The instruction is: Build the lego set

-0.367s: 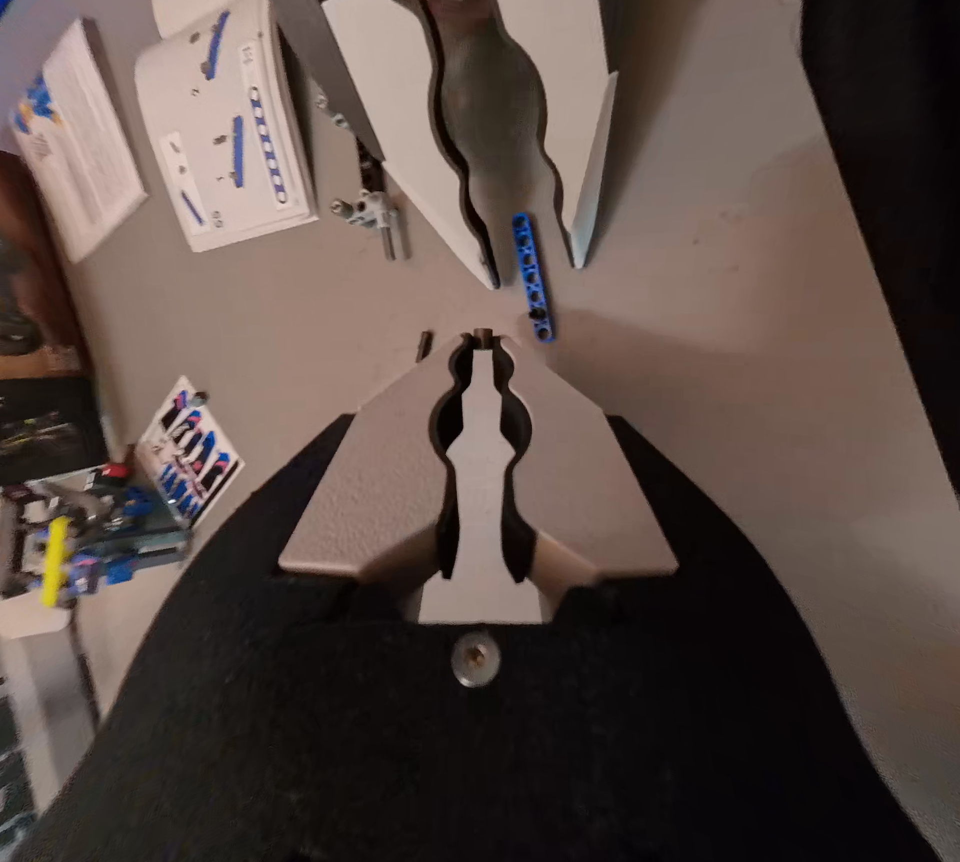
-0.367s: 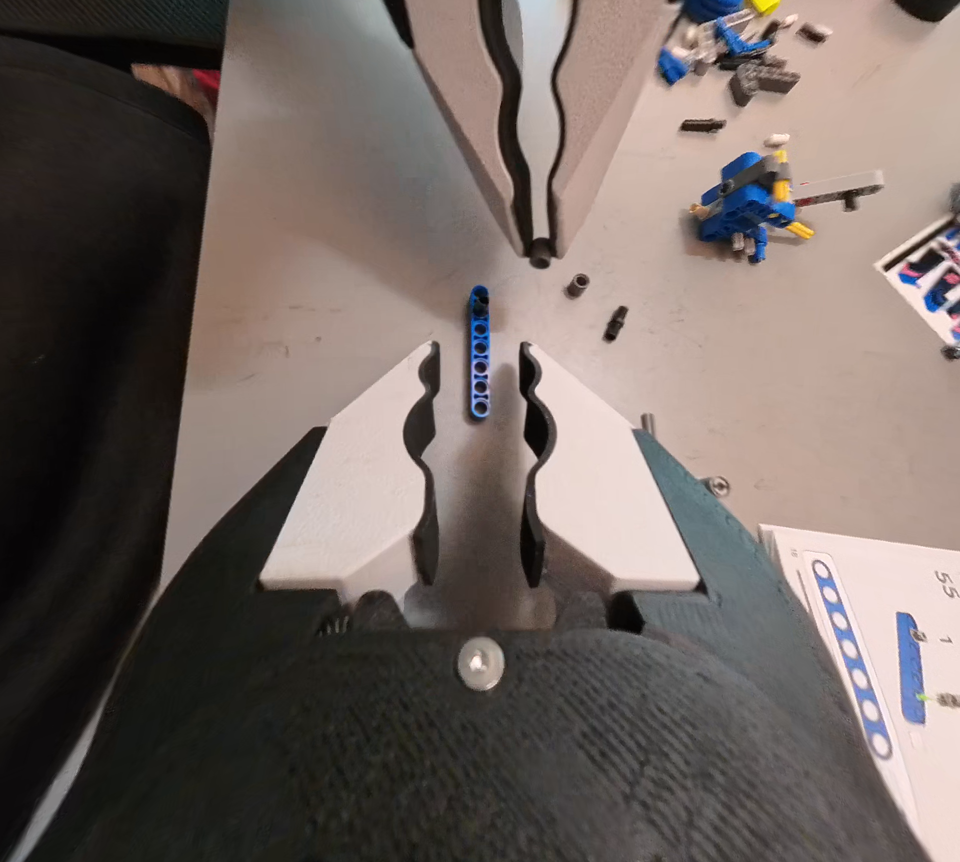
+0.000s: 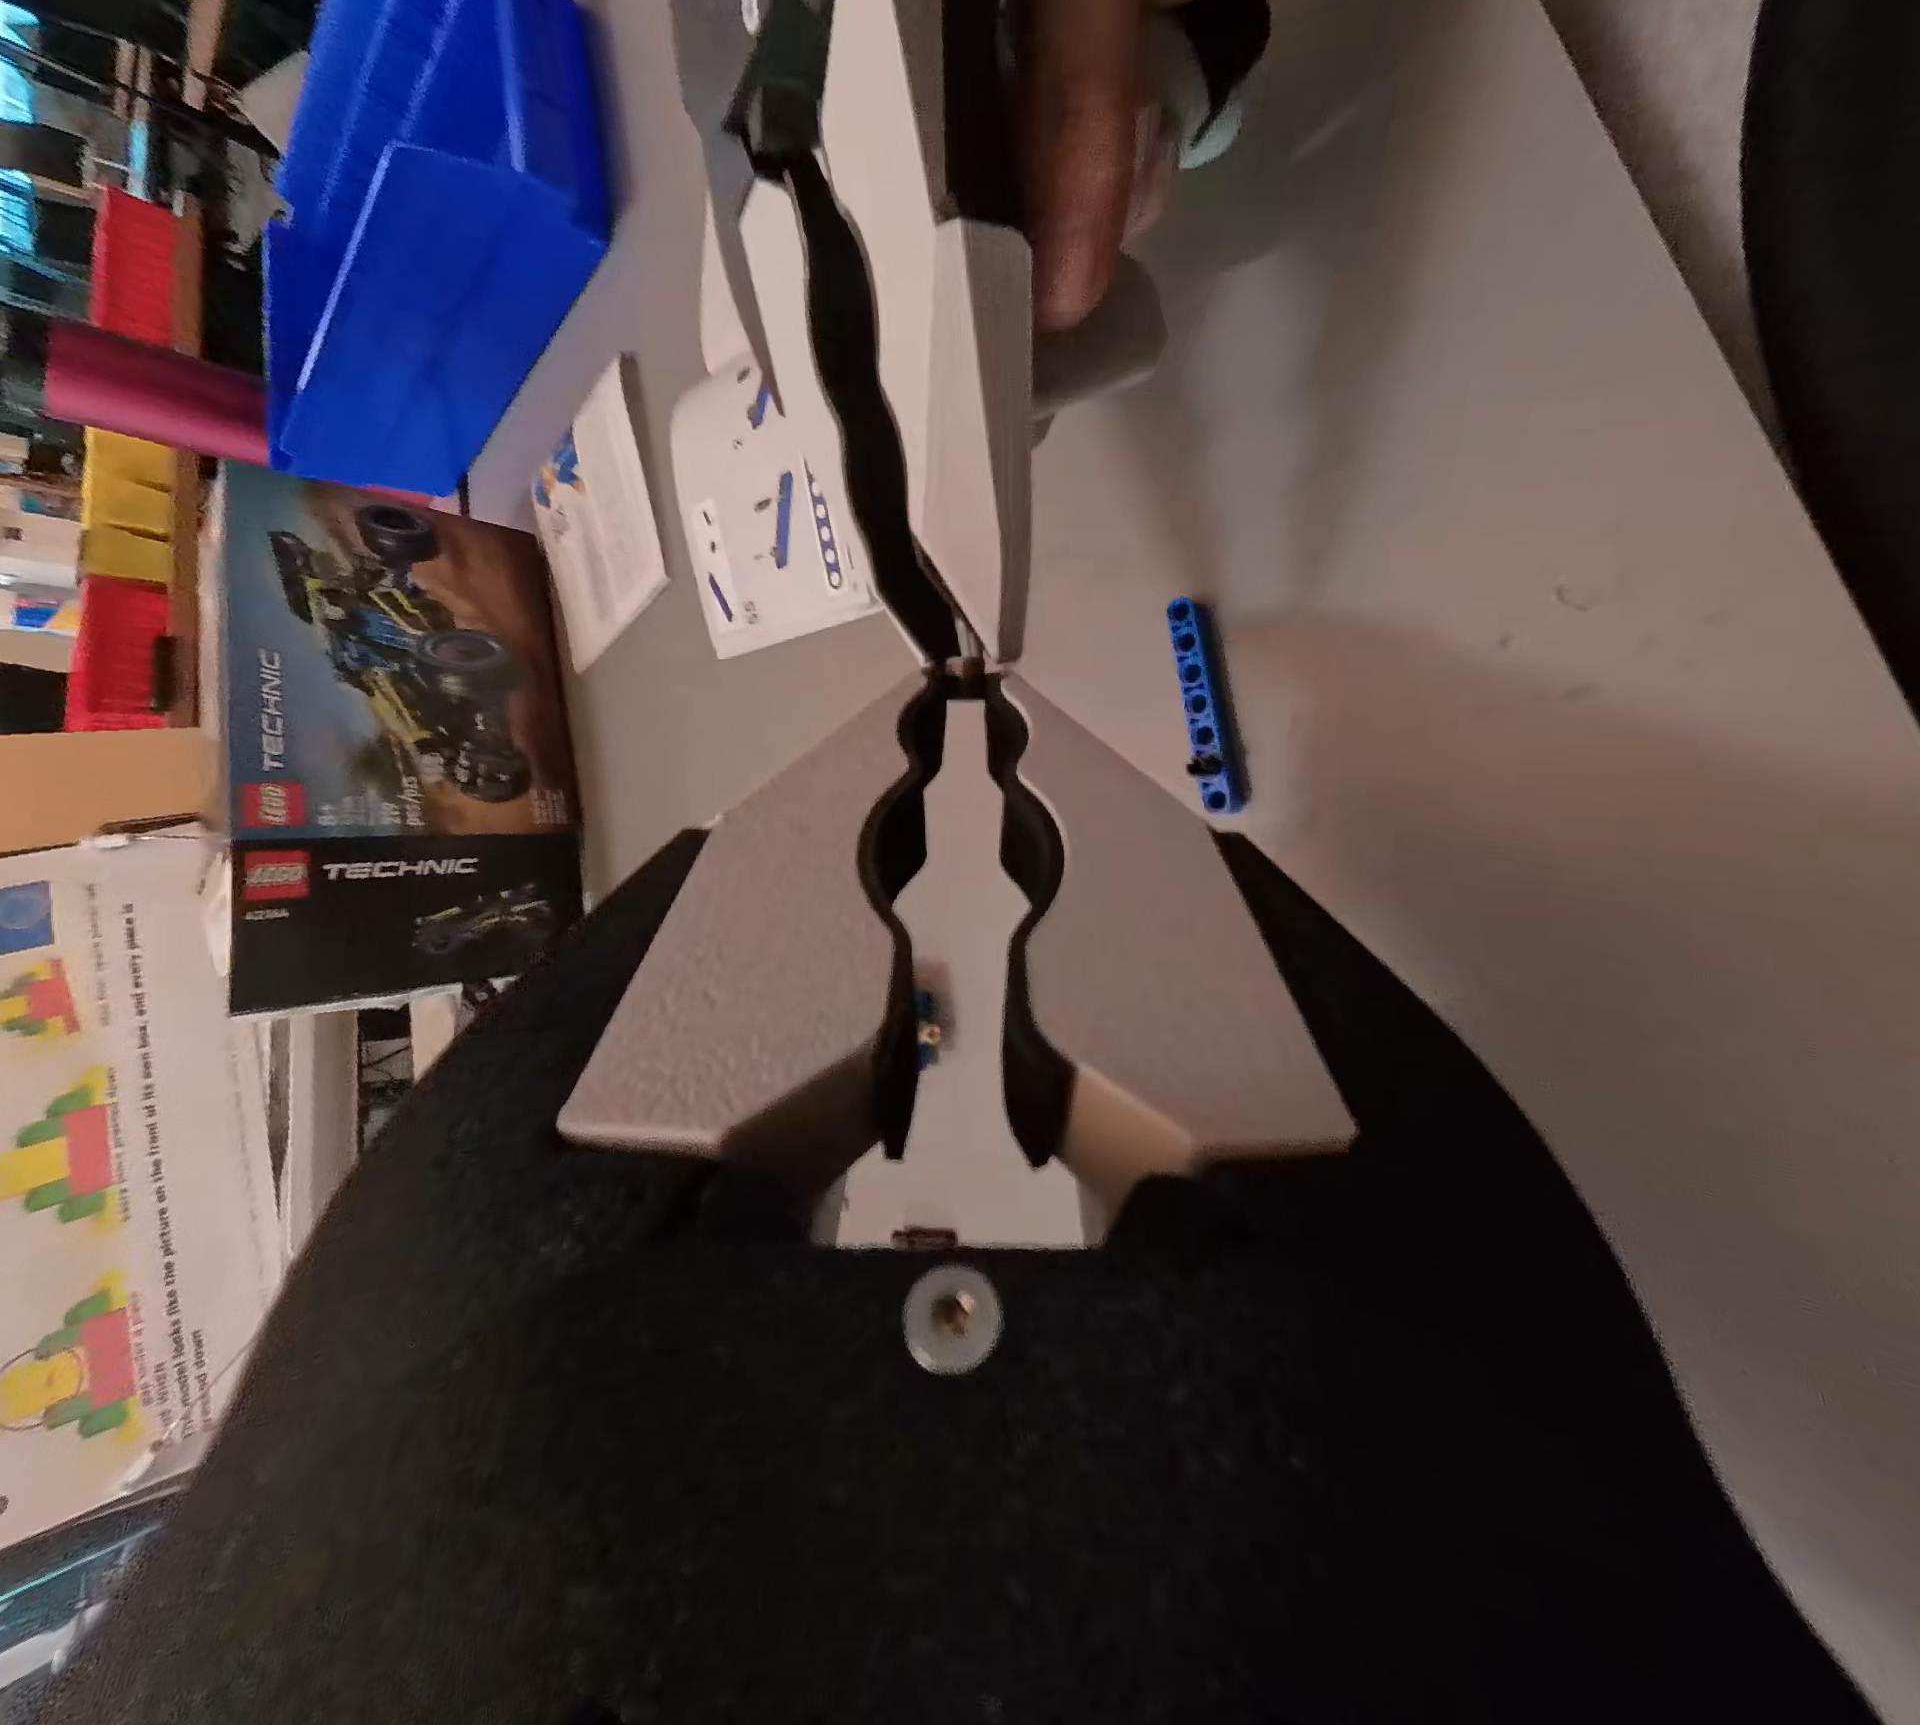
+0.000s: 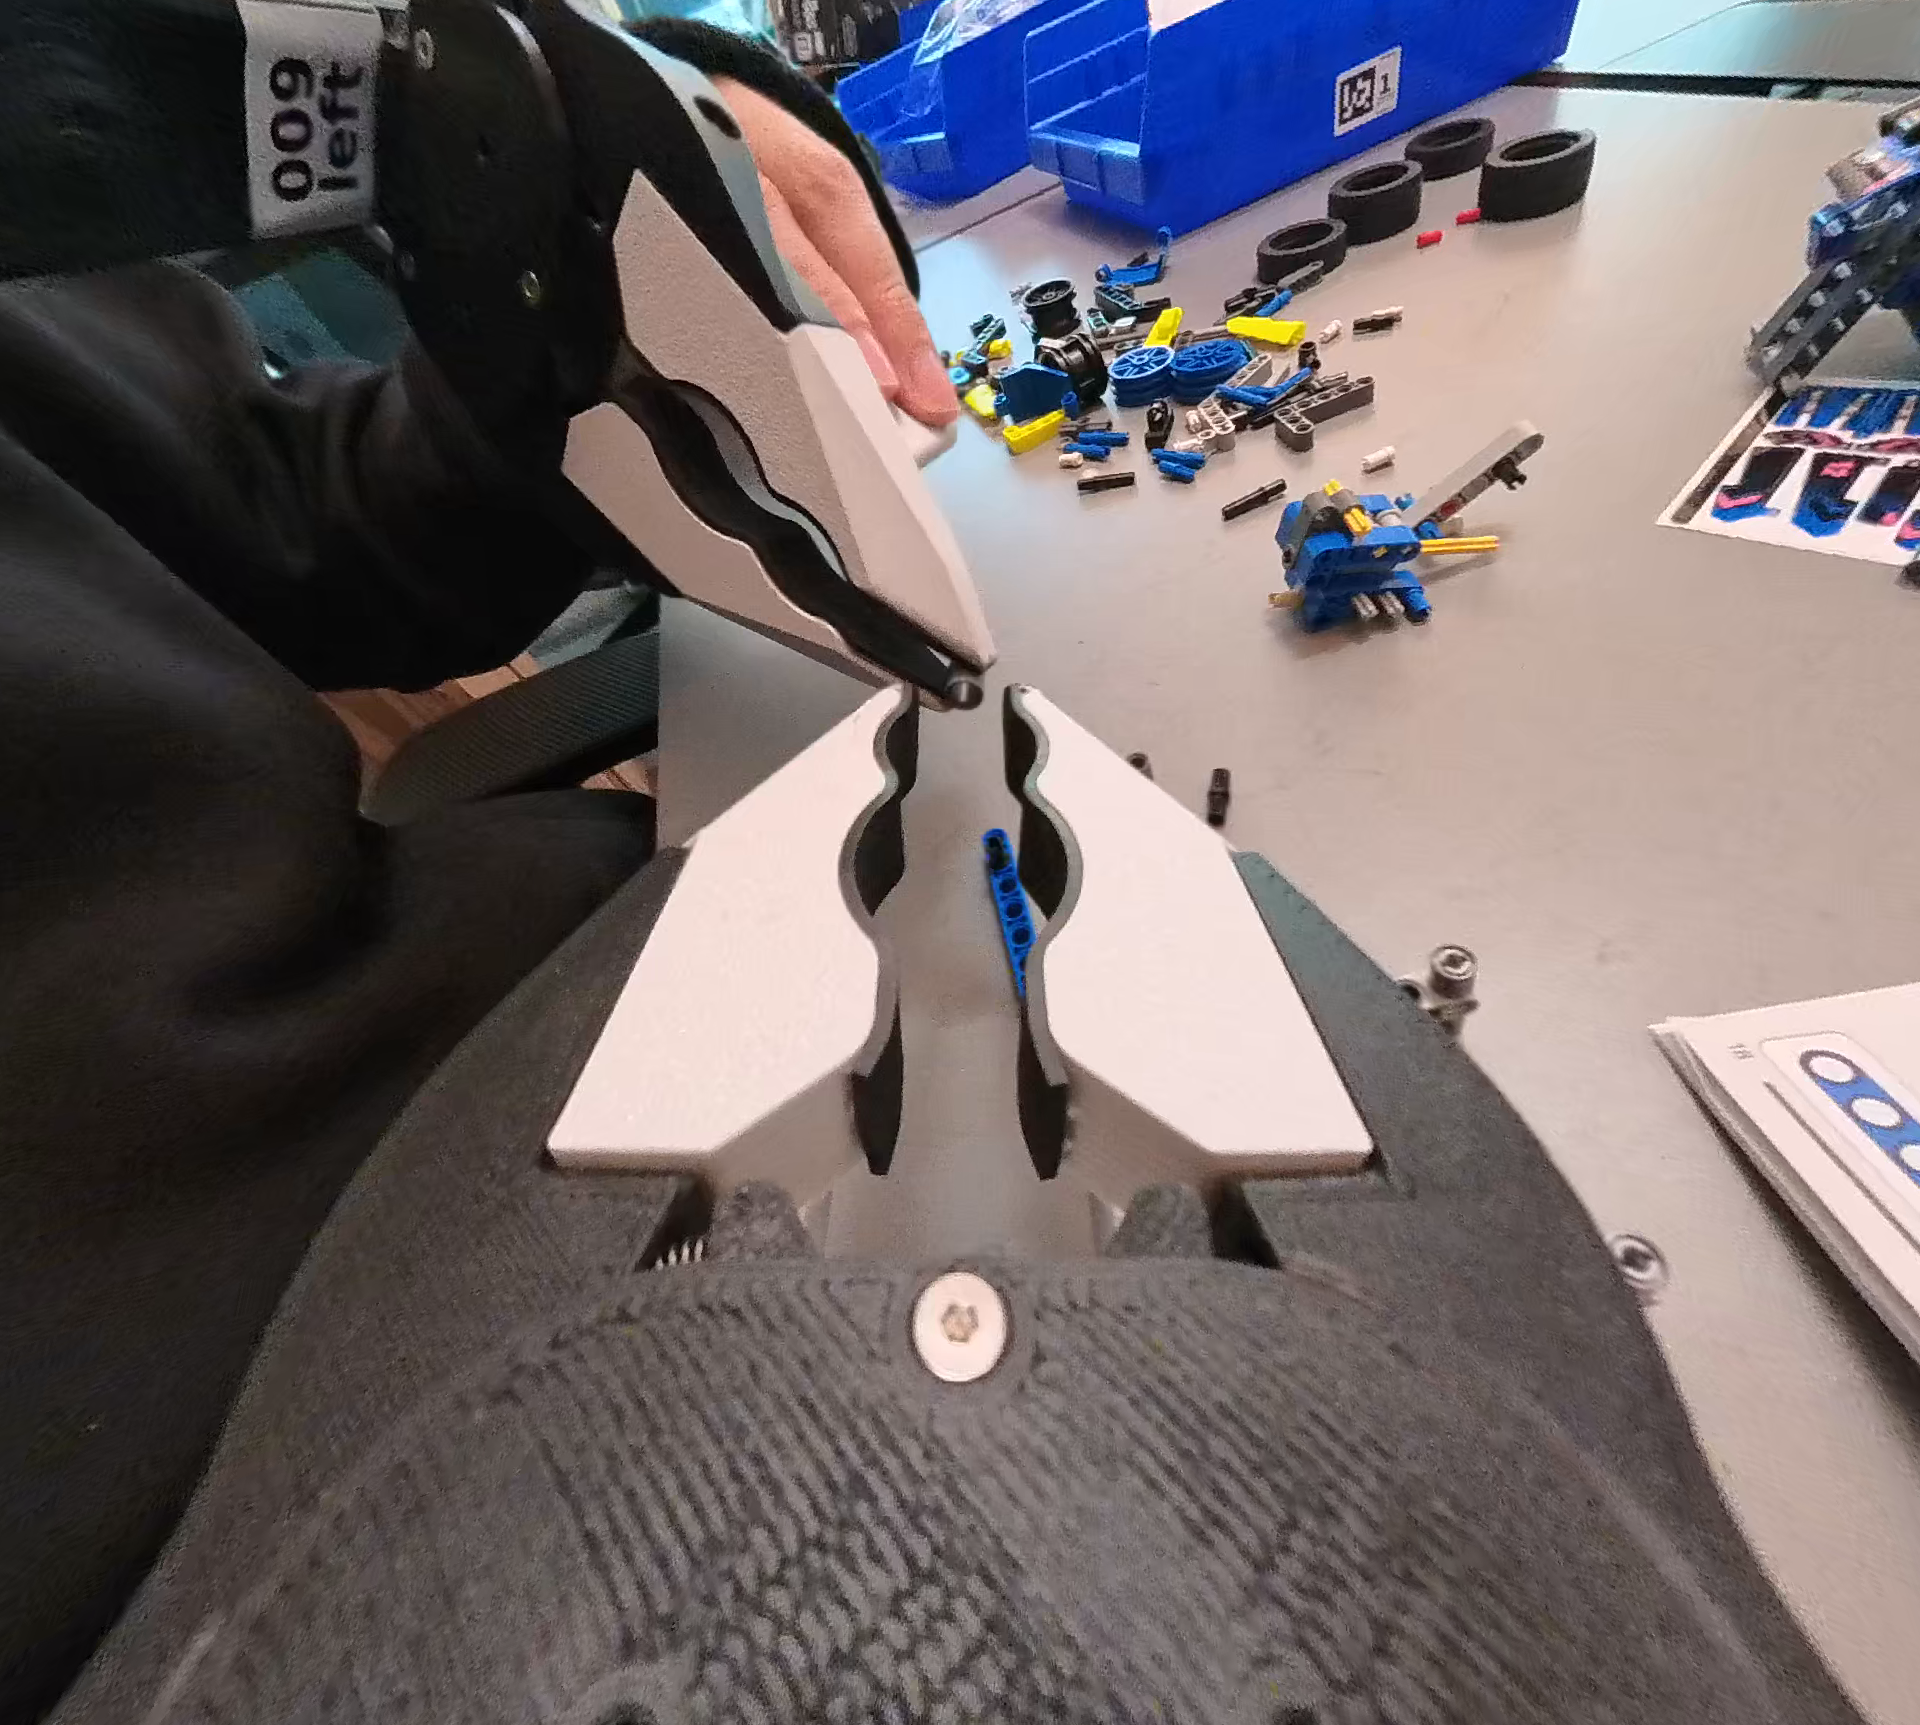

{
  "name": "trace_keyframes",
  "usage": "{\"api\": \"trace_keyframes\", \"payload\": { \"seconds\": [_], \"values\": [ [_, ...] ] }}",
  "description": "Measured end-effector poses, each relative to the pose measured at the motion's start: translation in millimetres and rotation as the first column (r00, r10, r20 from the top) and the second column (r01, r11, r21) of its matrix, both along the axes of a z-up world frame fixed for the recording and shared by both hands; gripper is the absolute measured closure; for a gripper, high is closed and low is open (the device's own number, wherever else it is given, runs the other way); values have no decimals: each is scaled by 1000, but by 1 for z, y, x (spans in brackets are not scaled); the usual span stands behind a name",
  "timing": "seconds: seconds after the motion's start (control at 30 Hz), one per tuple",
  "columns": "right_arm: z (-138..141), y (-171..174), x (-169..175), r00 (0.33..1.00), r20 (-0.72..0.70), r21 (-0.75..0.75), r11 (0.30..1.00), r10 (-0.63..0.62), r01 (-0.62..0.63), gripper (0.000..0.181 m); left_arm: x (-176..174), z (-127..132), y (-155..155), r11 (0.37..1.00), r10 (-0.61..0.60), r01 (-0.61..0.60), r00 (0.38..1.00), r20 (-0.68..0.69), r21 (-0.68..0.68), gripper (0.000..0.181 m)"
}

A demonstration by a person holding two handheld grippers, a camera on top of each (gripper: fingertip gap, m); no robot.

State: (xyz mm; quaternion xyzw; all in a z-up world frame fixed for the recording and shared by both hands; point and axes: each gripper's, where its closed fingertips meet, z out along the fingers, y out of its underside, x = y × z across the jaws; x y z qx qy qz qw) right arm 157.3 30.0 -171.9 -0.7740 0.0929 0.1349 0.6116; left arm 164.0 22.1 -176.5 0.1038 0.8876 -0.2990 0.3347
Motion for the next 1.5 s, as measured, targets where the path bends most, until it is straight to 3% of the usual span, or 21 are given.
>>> {"api": "trace_keyframes", "payload": {
  "seconds": [0.03,0.47,0.73,0.9,1.07,1.5],
  "values": [
    [0,0,-2,1000,-8,8,1000,9,-8,168,0,2,0,1000,0,0,1000,11,-6,177],
    [12,-1,-3,984,-175,116,993,42,-22,172,-4,11,1,999,-50,48,992,116,17,177],
    [14,2,-3,978,-203,140,990,46,-17,175,-6,13,-2,998,-68,64,987,147,27,177],
    [29,-5,-7,960,-250,253,966,126,-61,176,-10,26,-7,983,-76,86,994,73,-161,177],
    [50,-11,-19,910,-310,408,903,275,-134,176,-23,48,-13,912,-158,130,987,-42,-389,177],
    [57,-12,-29,856,-355,475,861,376,-181,176,-32,55,-14,908,-201,190,979,8,-374,177]
  ]
}}
